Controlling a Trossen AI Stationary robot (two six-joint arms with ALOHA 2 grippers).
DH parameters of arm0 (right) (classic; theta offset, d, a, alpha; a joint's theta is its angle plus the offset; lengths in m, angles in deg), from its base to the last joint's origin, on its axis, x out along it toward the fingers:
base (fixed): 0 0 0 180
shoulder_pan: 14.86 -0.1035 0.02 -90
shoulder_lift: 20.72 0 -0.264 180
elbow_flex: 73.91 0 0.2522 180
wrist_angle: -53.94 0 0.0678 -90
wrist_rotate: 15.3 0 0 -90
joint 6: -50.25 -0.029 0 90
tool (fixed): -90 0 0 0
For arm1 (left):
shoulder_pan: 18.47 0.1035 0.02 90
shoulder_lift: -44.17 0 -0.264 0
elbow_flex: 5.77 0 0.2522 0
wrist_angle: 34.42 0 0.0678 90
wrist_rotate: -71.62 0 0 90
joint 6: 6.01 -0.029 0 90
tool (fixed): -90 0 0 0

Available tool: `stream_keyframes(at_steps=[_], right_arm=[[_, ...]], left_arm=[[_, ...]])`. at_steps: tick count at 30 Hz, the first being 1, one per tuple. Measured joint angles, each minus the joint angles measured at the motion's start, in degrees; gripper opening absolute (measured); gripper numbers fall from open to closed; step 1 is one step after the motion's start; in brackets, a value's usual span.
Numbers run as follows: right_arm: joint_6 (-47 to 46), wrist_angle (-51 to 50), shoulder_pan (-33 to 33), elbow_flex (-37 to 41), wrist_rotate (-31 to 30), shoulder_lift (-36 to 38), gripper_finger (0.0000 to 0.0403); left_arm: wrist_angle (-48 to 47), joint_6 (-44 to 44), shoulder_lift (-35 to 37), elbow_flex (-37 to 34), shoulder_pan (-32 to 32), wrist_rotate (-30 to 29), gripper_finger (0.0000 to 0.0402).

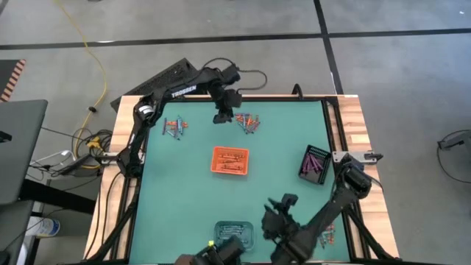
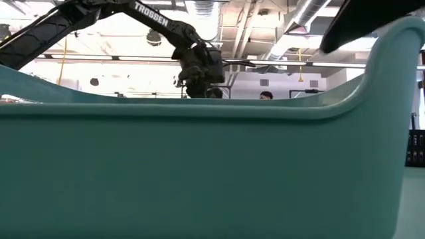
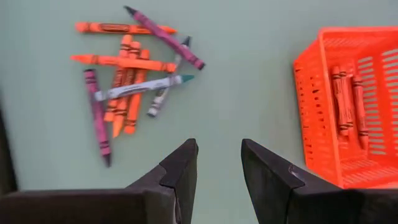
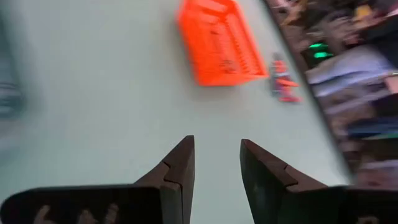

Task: Sort crayons
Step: Put the purple crayon into the black bin

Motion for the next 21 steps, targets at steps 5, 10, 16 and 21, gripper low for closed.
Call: stream_keyframes(at_steps=[5, 10, 16, 21], right_arm=[[1.3, -2.2, 5.4, 6.4, -2.1, 1.8, 0.0127], [9.0, 9.4, 10.8, 18.8, -1.0, 9.7, 0.0127], [25.7, 30.8, 18.2, 36.1, 3.4, 24.0, 0.0127], [47.6, 53.2, 27.0, 50.0, 11.0, 35.1, 0.0127]], left_arm=[[-1.1, 2.7, 0.7, 0.0, -3.4, -1.5, 0.0114], [-2.0, 3.4, 0.8, 0.0, -6.8, -6.0, 0.0114], [-2.8, 3.1, 4.5, 0.0, -8.7, -10.8, 0.0114], [-2.8, 3.3, 9.1, 0.0, -8.6, -6.8, 0.0114]])
